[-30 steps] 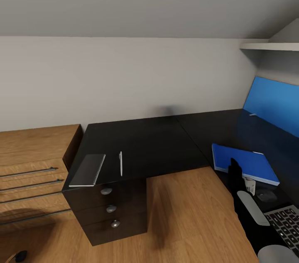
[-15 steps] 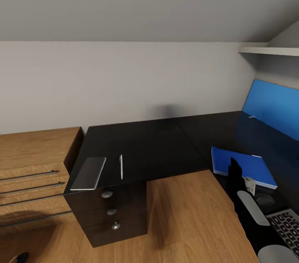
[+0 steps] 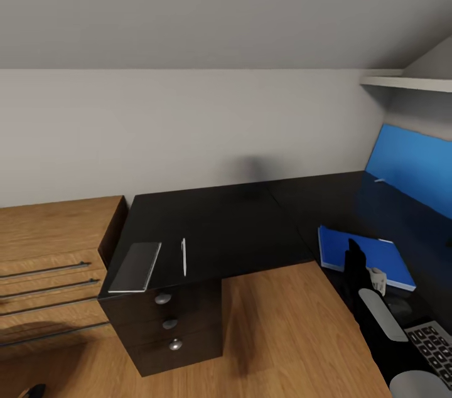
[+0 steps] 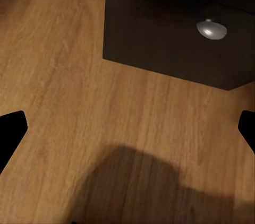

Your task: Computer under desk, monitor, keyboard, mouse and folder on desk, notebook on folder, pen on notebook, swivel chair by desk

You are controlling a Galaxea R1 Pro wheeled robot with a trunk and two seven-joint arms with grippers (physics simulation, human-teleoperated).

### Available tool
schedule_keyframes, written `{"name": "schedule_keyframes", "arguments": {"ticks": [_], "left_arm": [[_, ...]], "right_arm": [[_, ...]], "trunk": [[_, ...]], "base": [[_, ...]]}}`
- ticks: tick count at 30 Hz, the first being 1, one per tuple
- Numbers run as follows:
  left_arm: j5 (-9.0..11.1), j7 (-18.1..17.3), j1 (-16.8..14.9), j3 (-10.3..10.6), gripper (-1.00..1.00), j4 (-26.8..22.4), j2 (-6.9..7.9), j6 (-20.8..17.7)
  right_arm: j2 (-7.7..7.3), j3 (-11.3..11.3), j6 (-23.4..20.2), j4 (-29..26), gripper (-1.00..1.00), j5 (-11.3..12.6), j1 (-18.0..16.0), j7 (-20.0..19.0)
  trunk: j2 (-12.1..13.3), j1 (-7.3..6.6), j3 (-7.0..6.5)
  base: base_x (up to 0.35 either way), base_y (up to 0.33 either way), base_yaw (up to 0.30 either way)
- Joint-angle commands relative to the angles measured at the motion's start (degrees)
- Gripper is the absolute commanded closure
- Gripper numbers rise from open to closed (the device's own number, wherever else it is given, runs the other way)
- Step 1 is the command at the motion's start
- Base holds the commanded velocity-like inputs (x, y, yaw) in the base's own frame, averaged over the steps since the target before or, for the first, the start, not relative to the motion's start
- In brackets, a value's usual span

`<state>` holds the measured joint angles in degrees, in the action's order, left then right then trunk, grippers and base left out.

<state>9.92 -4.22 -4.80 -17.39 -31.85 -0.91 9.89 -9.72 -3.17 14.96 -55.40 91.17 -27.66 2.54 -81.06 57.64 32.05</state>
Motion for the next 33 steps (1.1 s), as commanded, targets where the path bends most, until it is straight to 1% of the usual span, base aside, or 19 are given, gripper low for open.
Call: {"name": "schedule_keyframes", "arguments": {"ticks": [1,8,10,12,13,18,19,20,22,23,24,28,30,31,33], "left_arm": [[0.5,-0.4,0.0,-0.3,-1.00,0.0,-0.05,0.0],[0.5,-0.4,0.0,-0.3,-1.00,0.0,-0.05,0.0],[0.5,-0.4,0.0,-0.3,-1.00,0.0,-0.05,0.0],[0.5,-0.4,0.0,-0.3,-1.00,0.0,-0.05,0.0],[0.5,-0.4,0.0,-0.3,-1.00,0.0,-0.05,0.0],[0.5,-0.4,0.0,-0.3,-1.00,0.0,-0.05,0.0],[0.5,-0.4,0.0,-0.3,-1.00,0.0,-0.05,0.0],[0.5,-0.4,0.0,-0.3,-1.00,0.0,-0.05,0.0],[0.5,-0.4,0.0,-0.3,-1.00,0.0,-0.05,0.0],[0.5,-0.4,0.0,-0.3,-1.00,0.0,-0.05,0.0],[0.5,-0.4,0.0,-0.3,-1.00,0.0,-0.05,0.0],[0.5,-0.4,0.0,-0.3,-1.00,0.1,-0.05,0.0],[0.5,-0.4,0.0,-0.2,-1.00,0.1,-0.05,0.0],[0.5,-0.4,0.0,-0.2,-1.00,0.1,-0.05,0.0],[0.5,-0.4,0.0,-0.2,-1.00,0.1,-0.04,0.0]], "right_arm": [[-0.03,0.1,0.2,-0.1,-1.00,0.4,0.0,0.2],[0.03,0.1,0.2,-0.1,-1.00,0.4,0.0,0.2],[0.04,0.5,0.2,-0.1,-1.00,0.4,0.0,0.2],[0.04,1.5,0.2,-0.1,-1.00,0.3,0.0,0.2],[0.05,3.8,0.3,-0.2,-1.00,0.0,0.0,0.2],[0.08,6.3,0.2,-0.8,-1.00,-0.1,0.0,0.2],[0.13,7.2,0.2,-1.1,-1.00,-0.1,0.0,0.2],[0.19,7.6,0.2,-1.3,-1.00,-0.1,0.0,0.1],[0.36,8.4,0.2,-1.6,-1.00,-0.1,0.0,0.1],[0.78,9.4,0.2,-1.9,-1.00,-0.1,0.0,0.1],[1.25,9.8,0.2,-2.0,-1.00,-0.1,0.0,0.1],[2.61,10.5,0.2,-2.2,-1.00,-0.3,0.0,0.1],[3.47,11.2,0.2,-2.2,-1.00,-0.8,0.0,0.1],[3.98,12.2,0.3,-2.2,-1.00,-1.4,0.0,0.1],[4.43,13.3,0.3,-2.2,-1.00,-2.3,0.0,0.1]], "trunk": [[0.4,-0.23,-0.13],[3.2,-1.77,-1.39],[4.0,-2.21,-1.75],[4.8,-2.64,-2.10],[5.2,-2.86,-2.28],[7.2,-3.96,-3.18],[7.6,-4.18,-3.36],[8.0,-4.40,-3.54],[8.0,-4.40,-3.54],[8.0,-4.40,-3.54],[8.0,-4.40,-3.54],[8.0,-4.40,-3.54],[8.0,-4.40,-3.56],[8.0,-4.40,-3.59],[8.0,-4.40,-3.66]], "base": [[0.000,0.000,0.000],[0.000,0.000,0.000],[0.000,0.000,0.000],[0.000,0.000,0.000],[0.000,0.000,0.000],[0.000,0.000,0.000],[0.000,0.000,0.000],[0.000,0.000,0.000],[0.000,0.000,0.000],[0.000,0.000,0.000],[0.000,0.000,0.000],[0.000,0.000,0.000],[0.000,0.000,0.044],[0.000,0.000,0.117],[0.000,0.000,0.146]]}}
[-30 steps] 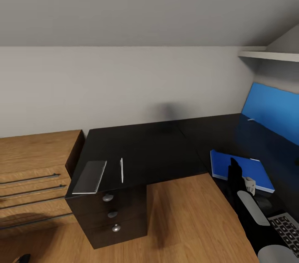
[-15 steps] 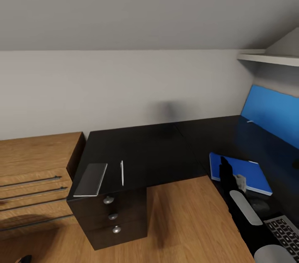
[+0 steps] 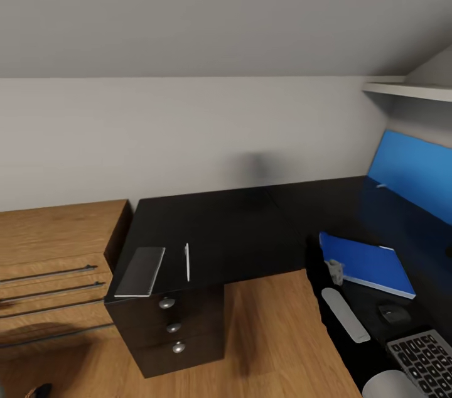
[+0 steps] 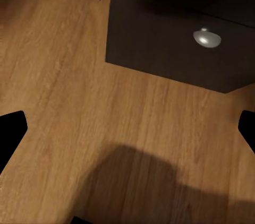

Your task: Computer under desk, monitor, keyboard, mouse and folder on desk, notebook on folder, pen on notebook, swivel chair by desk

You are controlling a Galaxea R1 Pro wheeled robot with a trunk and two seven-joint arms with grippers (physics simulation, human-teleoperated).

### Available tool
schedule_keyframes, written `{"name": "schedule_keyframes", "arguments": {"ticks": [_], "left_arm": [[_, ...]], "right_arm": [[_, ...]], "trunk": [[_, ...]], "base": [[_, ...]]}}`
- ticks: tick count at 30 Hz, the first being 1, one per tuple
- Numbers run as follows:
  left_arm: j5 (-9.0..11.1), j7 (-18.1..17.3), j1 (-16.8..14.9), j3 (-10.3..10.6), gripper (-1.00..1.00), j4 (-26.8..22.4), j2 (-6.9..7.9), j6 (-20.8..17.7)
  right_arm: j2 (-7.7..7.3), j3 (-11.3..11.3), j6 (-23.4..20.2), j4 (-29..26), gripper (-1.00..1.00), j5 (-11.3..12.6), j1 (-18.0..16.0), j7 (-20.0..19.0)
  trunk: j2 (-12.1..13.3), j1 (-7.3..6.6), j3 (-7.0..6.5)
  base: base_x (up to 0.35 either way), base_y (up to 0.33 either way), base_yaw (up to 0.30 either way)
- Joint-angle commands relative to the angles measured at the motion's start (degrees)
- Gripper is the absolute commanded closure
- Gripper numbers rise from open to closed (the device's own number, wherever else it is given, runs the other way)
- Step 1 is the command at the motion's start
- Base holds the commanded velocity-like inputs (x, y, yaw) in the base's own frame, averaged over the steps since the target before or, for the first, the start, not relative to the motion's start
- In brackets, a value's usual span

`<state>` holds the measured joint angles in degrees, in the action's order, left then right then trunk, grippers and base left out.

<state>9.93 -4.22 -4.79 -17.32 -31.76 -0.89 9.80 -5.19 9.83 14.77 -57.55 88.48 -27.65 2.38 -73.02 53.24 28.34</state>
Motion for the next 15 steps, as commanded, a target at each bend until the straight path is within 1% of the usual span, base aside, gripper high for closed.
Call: {"name": "schedule_keyframes", "arguments": {"ticks": [1,2,3,4,7,8,11,12,15], "left_arm": [[0.5,-0.4,0.0,-0.3,-1.00,0.1,-0.03,0.0],[0.5,-0.4,0.0,-0.3,-1.00,0.1,0.00,0.0],[0.5,-0.4,0.0,-0.3,-1.00,0.1,0.00,0.0],[0.5,-0.4,0.0,-0.3,-1.00,0.1,0.01,0.0],[0.5,-0.4,0.0,-0.3,-1.00,0.1,0.01,0.0],[0.5,-0.4,0.0,-0.3,-1.00,0.1,0.01,0.0],[0.5,-0.4,0.0,-0.3,-1.00,0.2,0.01,0.0],[0.5,-0.4,0.0,-0.3,-1.00,0.2,0.03,0.0],[0.5,-0.4,0.0,-0.3,-1.00,0.3,0.06,0.0]], "right_arm": [[0.35,1.4,0.5,-0.1,-1.00,-0.6,0.0,0.2],[1.49,3.2,0.6,-0.1,-1.00,-2.4,0.0,0.3],[1.86,3.5,0.6,-0.1,-1.00,-2.9,0.0,0.3],[2.66,4.1,0.6,-0.1,-1.00,-4.0,0.0,0.3],[3.92,4.9,0.6,0.0,-1.00,-5.9,0.0,0.3],[4.75,5.2,0.6,0.1,-1.00,-7.4,0.0,0.3],[5.84,5.4,0.6,0.2,-1.00,-9.4,0.0,0.3],[6.42,5.5,0.6,0.3,-1.00,-10.4,0.0,0.3],[7.11,5.7,0.6,0.4,-1.00,-11.7,0.0,0.3]], "trunk": [[0.0,0.00,0.01],[0.0,0.00,-0.04],[0.0,0.00,-0.09],[0.0,0.00,-0.14],[0.0,0.00,-0.29],[0.0,0.00,-0.35],[0.0,0.00,-0.51],[0.0,0.00,-0.56],[0.0,0.00,-0.72]], "base": [[0.000,0.000,0.178],[0.000,0.000,0.204],[0.000,0.000,0.208],[0.000,0.000,0.213],[0.000,0.000,0.216],[0.000,0.000,0.219],[0.000,0.000,0.220],[0.000,0.000,0.221],[0.000,0.000,0.222]]}}
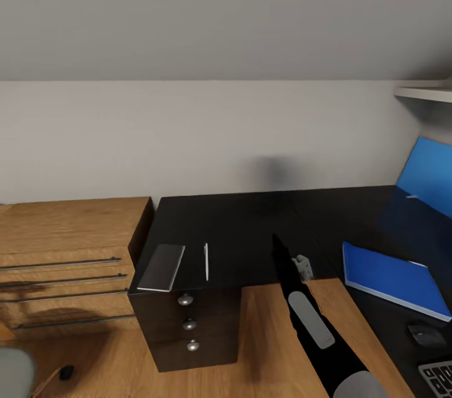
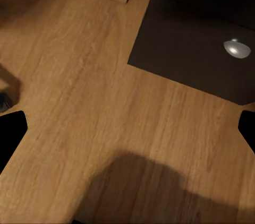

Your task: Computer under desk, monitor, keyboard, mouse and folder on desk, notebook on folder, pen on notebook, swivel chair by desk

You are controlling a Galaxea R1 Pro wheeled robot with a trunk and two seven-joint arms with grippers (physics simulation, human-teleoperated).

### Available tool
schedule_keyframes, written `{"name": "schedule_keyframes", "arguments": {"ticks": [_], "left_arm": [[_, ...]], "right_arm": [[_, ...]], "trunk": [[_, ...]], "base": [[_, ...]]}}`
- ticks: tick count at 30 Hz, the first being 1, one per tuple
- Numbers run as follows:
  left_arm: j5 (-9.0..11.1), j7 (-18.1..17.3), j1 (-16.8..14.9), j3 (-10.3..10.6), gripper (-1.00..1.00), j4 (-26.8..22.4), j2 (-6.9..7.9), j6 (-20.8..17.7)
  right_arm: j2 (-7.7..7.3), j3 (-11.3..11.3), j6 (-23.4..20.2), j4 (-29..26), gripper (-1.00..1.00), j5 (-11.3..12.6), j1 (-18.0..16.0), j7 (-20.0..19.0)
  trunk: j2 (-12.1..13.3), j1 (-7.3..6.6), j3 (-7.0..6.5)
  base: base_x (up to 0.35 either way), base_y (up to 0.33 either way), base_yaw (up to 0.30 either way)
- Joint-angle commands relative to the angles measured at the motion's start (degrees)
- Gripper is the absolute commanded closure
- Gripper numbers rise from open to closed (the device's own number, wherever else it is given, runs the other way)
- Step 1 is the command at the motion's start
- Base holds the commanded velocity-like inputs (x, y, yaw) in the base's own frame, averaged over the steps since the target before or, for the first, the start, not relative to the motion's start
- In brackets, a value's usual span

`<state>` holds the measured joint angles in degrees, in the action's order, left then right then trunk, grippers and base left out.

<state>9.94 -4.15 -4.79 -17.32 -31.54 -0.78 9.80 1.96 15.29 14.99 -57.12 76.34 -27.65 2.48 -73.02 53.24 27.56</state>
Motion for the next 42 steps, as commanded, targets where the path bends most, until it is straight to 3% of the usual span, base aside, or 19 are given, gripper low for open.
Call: {"name": "schedule_keyframes", "arguments": {"ticks": [1,10,30,38,42], "left_arm": [[0.5,-0.4,0.0,-0.3,-1.00,0.0,-0.04,0.0],[0.5,-0.4,0.0,-0.3,-1.00,0.1,-0.06,0.0],[0.6,-0.3,0.0,-0.3,-1.00,0.3,-0.08,0.0],[0.6,-0.3,0.0,-0.3,-1.00,1.0,-0.07,0.0],[0.6,-0.2,0.0,-0.5,-1.00,3.6,0.05,0.0]], "right_arm": [[0.07,0.2,0.4,-0.1,-1.00,0.2,0.0,0.2],[0.46,2.3,0.4,0.0,-1.00,-0.5,0.0,0.3],[0.94,11.1,1.9,-0.2,-1.00,-0.6,0.0,0.7],[1.65,11.5,2.0,-0.1,-1.00,-1.2,0.0,0.7],[2.66,11.5,2.0,0.2,-1.00,-2.8,0.0,0.8]], "trunk": [[0.0,0.00,0.00],[0.0,0.00,-0.48],[0.0,0.00,-1.50],[0.0,0.00,-1.84],[0.0,0.00,-2.00]], "base": [[0.000,0.000,0.222],[0.000,0.000,0.225],[0.000,0.000,0.235],[0.000,0.000,0.247],[0.000,0.000,0.248]]}}
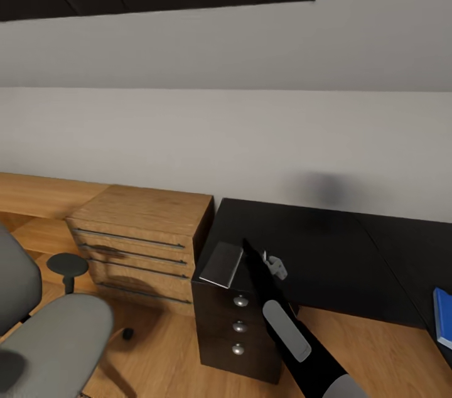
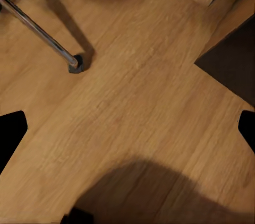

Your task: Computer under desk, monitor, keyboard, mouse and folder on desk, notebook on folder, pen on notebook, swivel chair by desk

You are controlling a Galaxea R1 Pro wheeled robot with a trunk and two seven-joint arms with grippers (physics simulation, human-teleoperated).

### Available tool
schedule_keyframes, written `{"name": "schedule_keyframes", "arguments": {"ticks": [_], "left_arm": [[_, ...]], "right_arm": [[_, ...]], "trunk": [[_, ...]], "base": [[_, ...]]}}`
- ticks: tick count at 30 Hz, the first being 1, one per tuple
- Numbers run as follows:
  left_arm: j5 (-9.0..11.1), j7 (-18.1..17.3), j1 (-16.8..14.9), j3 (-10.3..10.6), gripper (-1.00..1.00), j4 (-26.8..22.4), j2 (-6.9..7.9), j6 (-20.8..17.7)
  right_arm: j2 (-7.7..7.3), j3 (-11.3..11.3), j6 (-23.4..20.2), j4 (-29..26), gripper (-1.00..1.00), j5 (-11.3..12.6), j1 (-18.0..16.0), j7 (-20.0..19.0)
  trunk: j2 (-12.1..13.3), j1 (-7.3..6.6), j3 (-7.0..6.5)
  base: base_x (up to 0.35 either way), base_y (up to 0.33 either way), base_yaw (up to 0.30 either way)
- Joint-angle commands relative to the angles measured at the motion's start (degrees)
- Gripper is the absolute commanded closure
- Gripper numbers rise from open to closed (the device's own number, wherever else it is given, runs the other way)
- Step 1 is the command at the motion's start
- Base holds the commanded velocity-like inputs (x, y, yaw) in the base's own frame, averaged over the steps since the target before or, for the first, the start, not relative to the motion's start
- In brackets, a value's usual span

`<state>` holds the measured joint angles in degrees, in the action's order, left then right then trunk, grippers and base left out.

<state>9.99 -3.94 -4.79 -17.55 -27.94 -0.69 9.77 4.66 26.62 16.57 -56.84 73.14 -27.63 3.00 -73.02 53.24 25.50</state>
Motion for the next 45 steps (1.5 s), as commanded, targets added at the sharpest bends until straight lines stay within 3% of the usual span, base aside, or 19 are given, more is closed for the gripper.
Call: {"name": "schedule_keyframes", "arguments": {"ticks": [1,29,31,36,45], "left_arm": [[0.6,-0.4,0.0,-0.3,-1.00,0.2,-0.04,0.0],[0.5,-0.6,0.0,-0.2,-1.00,0.7,-0.09,0.4],[0.5,-0.8,0.0,-0.2,-1.00,0.6,-0.10,0.4],[0.5,-0.8,0.0,-0.1,-1.00,-0.8,-0.16,0.8],[0.6,-0.7,0.0,-0.2,-1.00,-4.9,-0.27,0.9]], "right_arm": [[0.05,0.2,0.4,0.0,-1.00,0.3,-0.1,0.2],[0.38,0.2,0.4,0.1,-1.00,-0.6,-0.1,0.2],[0.42,0.3,0.4,0.1,-1.00,-3.2,-0.1,0.2],[0.48,0.5,0.3,0.1,-1.00,-5.2,-0.1,0.3],[0.13,1.2,-0.2,-0.3,-1.00,-6.4,-0.1,0.2]], "trunk": [[0.0,0.00,0.02],[0.0,0.00,-1.08],[0.0,0.00,-1.09],[0.0,0.00,-1.10],[0.0,0.00,-1.11]], "base": [[0.000,0.000,0.248],[0.000,0.000,0.248],[0.000,0.000,0.248],[0.000,0.000,0.248],[0.000,0.000,0.107]]}}
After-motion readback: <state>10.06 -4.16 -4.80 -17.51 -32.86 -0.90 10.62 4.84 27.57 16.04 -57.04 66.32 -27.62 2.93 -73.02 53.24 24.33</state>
